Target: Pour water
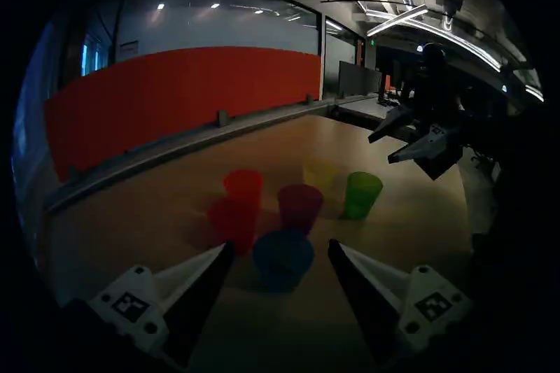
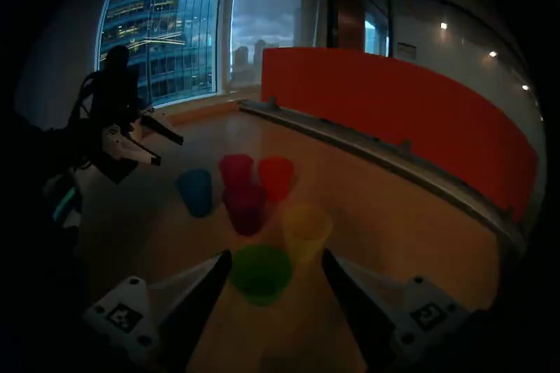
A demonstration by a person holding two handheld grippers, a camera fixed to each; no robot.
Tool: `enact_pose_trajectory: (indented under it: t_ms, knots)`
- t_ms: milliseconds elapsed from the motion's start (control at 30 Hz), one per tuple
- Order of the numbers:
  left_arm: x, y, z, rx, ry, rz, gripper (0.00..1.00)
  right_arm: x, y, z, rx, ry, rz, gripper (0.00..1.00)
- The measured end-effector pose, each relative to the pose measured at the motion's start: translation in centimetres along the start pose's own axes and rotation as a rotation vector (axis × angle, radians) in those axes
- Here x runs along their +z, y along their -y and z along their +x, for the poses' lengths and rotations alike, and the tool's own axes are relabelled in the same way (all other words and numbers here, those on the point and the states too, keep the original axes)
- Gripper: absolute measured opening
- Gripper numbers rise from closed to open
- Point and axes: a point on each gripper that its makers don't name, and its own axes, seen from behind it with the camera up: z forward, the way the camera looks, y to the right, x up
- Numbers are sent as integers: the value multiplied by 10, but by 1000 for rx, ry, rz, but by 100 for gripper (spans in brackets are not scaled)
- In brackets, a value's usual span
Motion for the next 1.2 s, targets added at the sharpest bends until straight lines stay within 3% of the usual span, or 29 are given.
enact_pose_trajectory:
  t_ms: [500,1200]
  knots:
    - [17,-1,-49,39,141,-10,100,13,15,-35,-18,79,32,100]
    - [45,-3,-64,40,191,-53,100,42,21,-58,-39,133,61,99]
